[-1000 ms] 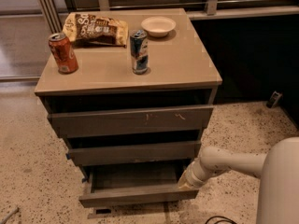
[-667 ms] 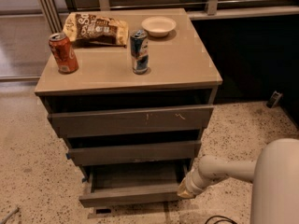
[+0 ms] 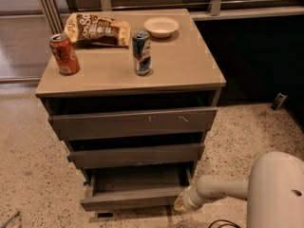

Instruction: Close bottom drawer

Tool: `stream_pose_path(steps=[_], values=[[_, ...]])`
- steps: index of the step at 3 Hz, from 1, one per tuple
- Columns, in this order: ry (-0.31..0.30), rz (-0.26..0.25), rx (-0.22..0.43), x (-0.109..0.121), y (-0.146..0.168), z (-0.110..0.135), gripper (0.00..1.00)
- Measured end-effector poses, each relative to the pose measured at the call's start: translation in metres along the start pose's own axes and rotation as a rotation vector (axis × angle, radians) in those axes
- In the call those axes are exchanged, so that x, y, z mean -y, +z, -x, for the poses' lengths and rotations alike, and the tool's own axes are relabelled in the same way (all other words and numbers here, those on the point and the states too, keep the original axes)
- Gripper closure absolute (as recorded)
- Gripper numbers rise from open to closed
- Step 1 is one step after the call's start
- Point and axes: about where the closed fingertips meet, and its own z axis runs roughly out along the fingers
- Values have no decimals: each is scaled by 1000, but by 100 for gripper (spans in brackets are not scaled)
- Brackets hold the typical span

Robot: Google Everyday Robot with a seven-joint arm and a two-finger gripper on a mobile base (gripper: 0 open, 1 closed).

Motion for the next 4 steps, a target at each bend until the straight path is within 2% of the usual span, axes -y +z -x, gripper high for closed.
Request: stream_pose_path(steps=[1, 2, 3, 4], values=[[0, 0, 0, 0, 0, 0, 100], [-28, -47, 2, 3, 4, -2, 100], [-104, -140, 3, 8, 13, 0, 100], [-154, -225, 16, 19, 20, 4, 100]])
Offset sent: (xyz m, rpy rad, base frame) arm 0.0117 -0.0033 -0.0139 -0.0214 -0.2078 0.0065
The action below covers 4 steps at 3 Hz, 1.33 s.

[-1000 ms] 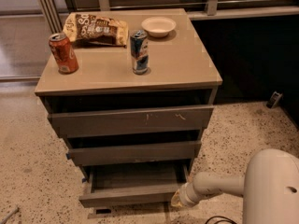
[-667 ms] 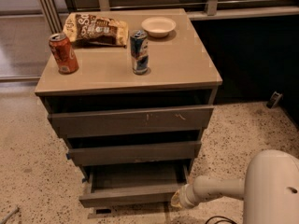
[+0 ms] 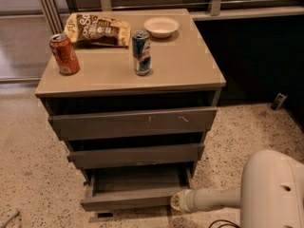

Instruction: Close bottom drawer

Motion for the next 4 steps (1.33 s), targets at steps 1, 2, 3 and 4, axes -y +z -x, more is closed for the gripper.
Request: stream_pose_path(steps=[1, 2, 3, 4], values=[[-27, -69, 16, 10, 8, 1, 100], [-40, -138, 57, 19, 17, 0, 100], [-34, -189, 105, 29, 20, 1, 100], [-34, -253, 166, 49, 22, 3, 100]])
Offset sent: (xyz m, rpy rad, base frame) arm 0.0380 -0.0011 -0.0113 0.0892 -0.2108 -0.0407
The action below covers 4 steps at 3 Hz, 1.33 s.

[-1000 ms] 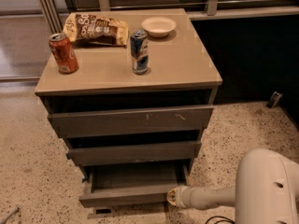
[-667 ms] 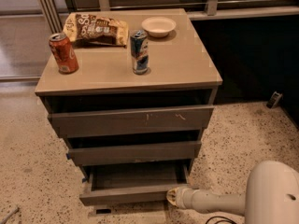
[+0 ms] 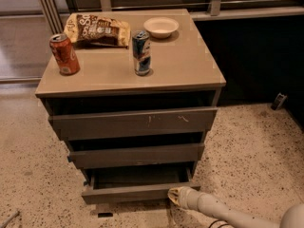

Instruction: Close bottom drawer

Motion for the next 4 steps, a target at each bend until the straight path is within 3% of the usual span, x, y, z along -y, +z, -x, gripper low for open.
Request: stream_pose_path(steps=[1, 4], values=[[5, -30, 37, 24, 8, -7, 100], [-10, -14, 48, 69, 44, -5, 100]])
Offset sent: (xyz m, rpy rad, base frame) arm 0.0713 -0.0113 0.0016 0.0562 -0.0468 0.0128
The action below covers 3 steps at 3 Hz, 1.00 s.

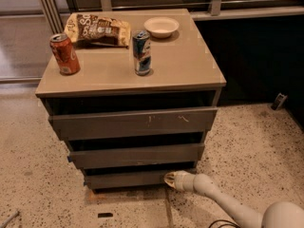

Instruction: Close bottom drawer

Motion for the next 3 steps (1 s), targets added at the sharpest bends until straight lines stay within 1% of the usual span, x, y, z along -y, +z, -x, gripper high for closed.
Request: stream_pose_path(steps=[1, 2, 3], values=[[-38, 32, -19, 8, 11, 11, 100], [-112, 119, -39, -3, 11, 31, 100], [-152, 341, -138, -38, -8, 39, 100]])
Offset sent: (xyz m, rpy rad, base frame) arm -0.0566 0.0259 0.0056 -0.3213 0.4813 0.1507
